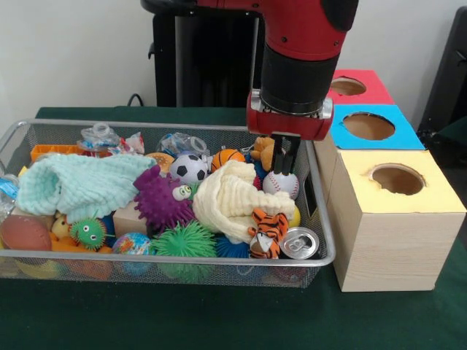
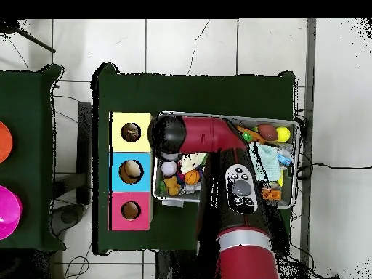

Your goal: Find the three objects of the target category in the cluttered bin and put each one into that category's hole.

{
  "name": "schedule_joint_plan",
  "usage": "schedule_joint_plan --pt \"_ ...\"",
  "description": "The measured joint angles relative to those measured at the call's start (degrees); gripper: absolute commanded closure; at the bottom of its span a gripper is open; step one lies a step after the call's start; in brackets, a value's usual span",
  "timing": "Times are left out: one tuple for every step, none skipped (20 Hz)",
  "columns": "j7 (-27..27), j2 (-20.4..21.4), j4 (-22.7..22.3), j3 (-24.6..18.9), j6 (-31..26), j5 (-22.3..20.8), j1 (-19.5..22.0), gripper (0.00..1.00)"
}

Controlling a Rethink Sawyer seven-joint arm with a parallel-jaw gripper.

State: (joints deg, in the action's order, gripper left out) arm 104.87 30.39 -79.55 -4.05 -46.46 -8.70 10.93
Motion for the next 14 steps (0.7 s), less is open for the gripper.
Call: schedule_joint_plan --pt "0.0 -0.7 1.4 0.01 -0.46 -0.01 0.01 1.0" --pt "0.0 -0.87 1.76 0.0 -0.58 0.0 0.01 1.0" --pt "0.0 -1.16 2.33 0.0 -0.76 -0.01 0.01 1.0" --pt "0.0 -1.45 2.9 0.0 -0.94 -0.01 0.01 1.0" --pt "0.0 -1.77 3.54 0.0 -1.1 0.0 0.01 1.0" --pt "0.0 -1.97 3.95 0.0 -1.22 -0.01 0.01 1.0" --pt "0.0 -2.19 4.35 0.0 -1.35 -0.01 0.01 1.0" --pt "0.0 -2.41 4.75 0.0 -1.48 -0.01 0.01 1.0" --pt "0.0 -2.78 5.39 0.0 -1.76 -0.01 0.01 1.0" --pt "0.0 -2.97 5.71 0.0 -1.91 -0.01 0.01 1.0" --pt "0.0 -3.22 6.15 0.0 -2.17 -0.02 0.01 1.0" --pt "0.0 -3.54 6.72 -0.01 -2.49 -0.01 0.01 1.0" --pt "0.0 -3.79 7.18 -0.01 -2.75 -0.01 0.01 1.0" --pt "0.0 -4.2 7.87 0.0 -3.14 -0.02 0.01 1.0"
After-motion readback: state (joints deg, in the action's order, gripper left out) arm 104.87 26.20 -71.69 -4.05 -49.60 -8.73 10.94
